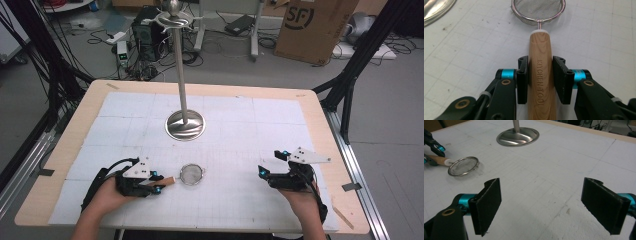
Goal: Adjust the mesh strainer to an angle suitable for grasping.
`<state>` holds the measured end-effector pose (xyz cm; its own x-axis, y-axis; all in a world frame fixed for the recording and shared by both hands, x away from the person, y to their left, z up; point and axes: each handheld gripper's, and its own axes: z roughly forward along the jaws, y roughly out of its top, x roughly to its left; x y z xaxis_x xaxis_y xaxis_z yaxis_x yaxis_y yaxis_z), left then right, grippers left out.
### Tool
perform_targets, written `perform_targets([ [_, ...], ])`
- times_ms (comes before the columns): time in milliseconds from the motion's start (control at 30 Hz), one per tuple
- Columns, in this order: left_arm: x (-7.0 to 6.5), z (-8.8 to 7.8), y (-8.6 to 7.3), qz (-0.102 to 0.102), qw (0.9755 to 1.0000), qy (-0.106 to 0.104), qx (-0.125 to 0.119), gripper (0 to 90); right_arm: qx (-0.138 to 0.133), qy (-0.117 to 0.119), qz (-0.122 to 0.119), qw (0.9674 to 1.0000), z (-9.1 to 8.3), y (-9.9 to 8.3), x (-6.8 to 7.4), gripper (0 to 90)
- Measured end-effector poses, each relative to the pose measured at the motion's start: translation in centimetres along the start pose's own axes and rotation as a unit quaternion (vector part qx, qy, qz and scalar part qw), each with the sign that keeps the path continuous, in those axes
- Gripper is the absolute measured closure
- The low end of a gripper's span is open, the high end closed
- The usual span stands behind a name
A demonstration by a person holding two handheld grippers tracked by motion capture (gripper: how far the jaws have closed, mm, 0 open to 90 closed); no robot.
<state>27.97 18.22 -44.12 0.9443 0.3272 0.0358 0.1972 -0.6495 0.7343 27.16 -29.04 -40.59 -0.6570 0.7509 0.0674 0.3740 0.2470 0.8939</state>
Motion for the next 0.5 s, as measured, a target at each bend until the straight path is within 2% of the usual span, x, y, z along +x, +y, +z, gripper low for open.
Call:
perform_targets([
  [167,0.0,0.8,0.9,0.007,1.0000,-0.001,0.004,67.3,-0.003,-0.002,0.004,1.0000,-0.2,0.0,-0.2,15.4],
  [333,-0.1,1.7,2.1,0.010,0.9999,0.001,-0.012,68.9,-0.006,-0.002,0.003,1.0000,-0.3,0.1,-0.1,15.4],
  [500,-0.2,2.6,3.0,0.017,0.9998,-0.003,-0.007,68.9,-0.008,-0.005,0.006,0.9999,-0.5,0.0,-0.3,15.4],
])
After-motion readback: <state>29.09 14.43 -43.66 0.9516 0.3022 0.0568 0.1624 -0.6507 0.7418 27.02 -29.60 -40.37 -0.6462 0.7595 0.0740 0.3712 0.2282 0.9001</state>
